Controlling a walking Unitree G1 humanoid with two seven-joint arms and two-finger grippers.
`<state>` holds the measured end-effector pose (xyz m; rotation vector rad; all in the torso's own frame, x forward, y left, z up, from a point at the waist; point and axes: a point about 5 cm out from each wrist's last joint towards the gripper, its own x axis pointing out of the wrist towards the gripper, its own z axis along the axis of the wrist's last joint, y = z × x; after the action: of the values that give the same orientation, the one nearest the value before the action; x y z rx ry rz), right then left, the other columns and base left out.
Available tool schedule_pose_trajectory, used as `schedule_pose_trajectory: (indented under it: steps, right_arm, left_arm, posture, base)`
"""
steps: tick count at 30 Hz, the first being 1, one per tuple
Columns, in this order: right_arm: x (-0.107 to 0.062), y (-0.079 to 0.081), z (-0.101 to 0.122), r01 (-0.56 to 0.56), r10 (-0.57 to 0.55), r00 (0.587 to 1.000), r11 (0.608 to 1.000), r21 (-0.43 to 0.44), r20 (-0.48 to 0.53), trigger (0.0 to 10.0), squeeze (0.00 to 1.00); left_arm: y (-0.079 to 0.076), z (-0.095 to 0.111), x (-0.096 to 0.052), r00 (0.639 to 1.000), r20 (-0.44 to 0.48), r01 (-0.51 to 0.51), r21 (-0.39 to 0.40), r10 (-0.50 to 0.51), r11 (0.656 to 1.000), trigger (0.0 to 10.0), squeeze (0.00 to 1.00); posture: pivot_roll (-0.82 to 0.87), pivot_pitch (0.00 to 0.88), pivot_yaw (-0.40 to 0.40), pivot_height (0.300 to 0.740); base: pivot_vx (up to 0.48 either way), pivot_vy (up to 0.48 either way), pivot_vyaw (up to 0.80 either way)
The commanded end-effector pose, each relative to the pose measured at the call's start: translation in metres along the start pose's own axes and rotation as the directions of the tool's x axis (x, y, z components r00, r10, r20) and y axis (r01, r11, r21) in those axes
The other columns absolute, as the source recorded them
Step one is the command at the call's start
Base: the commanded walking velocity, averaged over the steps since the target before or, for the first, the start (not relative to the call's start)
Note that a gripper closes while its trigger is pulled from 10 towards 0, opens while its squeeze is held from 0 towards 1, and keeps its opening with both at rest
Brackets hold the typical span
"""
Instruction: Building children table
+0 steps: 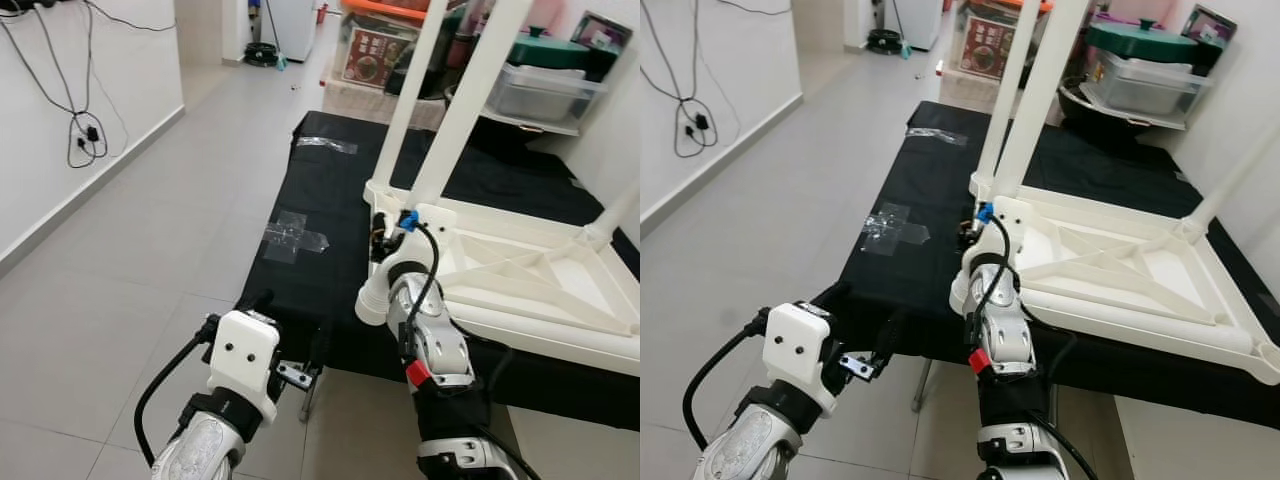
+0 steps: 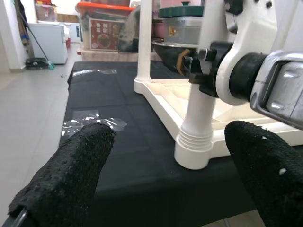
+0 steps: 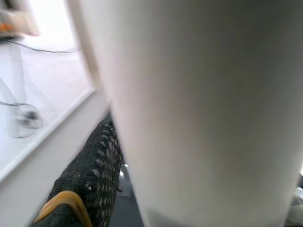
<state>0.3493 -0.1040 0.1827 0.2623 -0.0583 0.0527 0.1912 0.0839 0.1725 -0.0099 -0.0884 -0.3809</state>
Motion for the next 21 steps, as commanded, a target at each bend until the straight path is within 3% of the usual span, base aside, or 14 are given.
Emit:
schedule_pose_trajectory:
  steps: [1,2,3,5,7,9,10,11,12,14,18,19,21]
  right_arm:
    - [0.004,0.007,0.004,-0.178,0.178,0.984,0.981,0.077,0.015,10.0,0.0]
    - [0.004,0.007,0.004,-0.178,0.178,0.984,0.981,0.077,0.015,10.0,0.0]
    - [0.006,0.0,0.007,-0.306,0.306,0.952,0.949,0.079,0.003,10.0,0.0]
    - [0.01,-0.009,0.005,-0.521,0.525,0.847,0.851,0.068,-0.083,10.0,0.0]
    - [0.01,-0.009,0.005,-0.521,0.525,0.847,0.851,0.068,-0.083,10.0,0.0]
    - [0.009,-0.012,0.002,-0.644,0.642,0.75,0.764,0.047,-0.159,10.0,0.0]
    - [0.009,-0.012,0.002,-0.644,0.642,0.75,0.764,0.047,-0.159,10.0,0.0]
    - [0.009,-0.008,-0.001,-0.707,0.699,0.686,0.706,0.045,-0.202,10.0,0.0]
    - [0.009,-0.008,-0.001,-0.707,0.699,0.686,0.706,0.045,-0.202,10.0,0.0]
    - [0.013,0.003,-0.006,-0.784,0.766,0.592,0.62,0.043,-0.252,10.0,0.0]
    - [0.015,0.007,-0.007,-0.8,0.779,0.571,0.599,0.04,-0.26,10.0,0.0]
    - [0.021,0.011,-0.007,-0.774,0.752,0.612,0.633,0.013,-0.246,0.0,0.0]
    - [0.03,0.013,-0.004,-0.69,0.669,0.715,0.723,-0.048,-0.201,0.0,0.0]
  left_arm:
    - [-0.002,-0.003,0.001,1.0,-0.014,0.009,-0.004,-0.009,1.0,10.0,0.0]
    - [-0.002,-0.003,0.001,1.0,-0.014,0.009,-0.004,-0.009,1.0,10.0,0.0]
    - [-0.002,-0.004,0.001,1.0,-0.013,0.01,-0.006,-0.011,1.0,10.0,0.0]
    - [-0.004,-0.004,0.001,1.0,-0.014,0.016,-0.011,-0.016,1.0,10.0,0.0]
    - [-0.004,-0.004,0.001,1.0,-0.014,0.016,-0.011,-0.016,1.0,10.0,0.0]
    - [-0.006,-0.005,0.0,1.0,-0.014,0.025,-0.016,-0.025,1.0,10.0,0.0]
    - [-0.006,-0.005,0.0,1.0,-0.014,0.025,-0.016,-0.025,1.0,10.0,0.0]
    - [-0.007,-0.005,0.001,1.0,-0.014,0.027,-0.017,-0.027,1.0,10.0,0.0]
    - [-0.007,-0.005,0.001,1.0,-0.014,0.027,-0.017,-0.027,1.0,10.0,0.0]
    - [-0.007,-0.005,0.001,1.0,-0.012,0.027,-0.015,-0.027,1.0,10.0,0.0]
    - [-0.007,-0.005,0.001,1.0,-0.012,0.026,-0.014,-0.026,1.0,10.0,0.0]
    - [-0.006,-0.004,0.001,1.0,-0.013,0.023,-0.009,-0.023,1.0,10.0,0.0]
    - [-0.005,-0.005,0.001,1.0,-0.014,0.017,-0.002,-0.017,1.0,10.0,0.0]
  posture:
    - [0.11,0.036,-0.15,0.74]
    - [0.11,0.036,-0.15,0.74]
    - [0.11,0.022,-0.15,0.74]
    - [0.11,0.011,-0.148,0.74]
    - [0.11,0.011,-0.148,0.74]
    - [0.11,0.006,-0.15,0.74]
    - [0.11,0.006,-0.15,0.74]
    - [0.12,0.004,-0.15,0.74]
    - [0.12,0.004,-0.15,0.74]
    - [0.13,0.003,-0.159,0.74]
    - [0.13,0.003,-0.16,0.74]
    - [0.14,0.008,-0.165,0.74]
    - [0.14,0.008,-0.165,0.74]
  base:
    - [0.0,0.0,0.0]
    - [0.0,0.0,0.0]
    - [0.0,0.0,0.0]
    - [0.0,0.0,0.0]
    - [0.0,0.0,0.0]
    - [0.0,0.0,0.0]
    - [0.0,0.0,0.0]
    - [0.0,0.0,0.0]
    - [0.0,0.0,0.0]
    - [0.0,0.0,0.0]
    - [0.0,0.0,0.0]
    - [0.0,0.0,0.0]
    - [0.0,0.0,0.0]
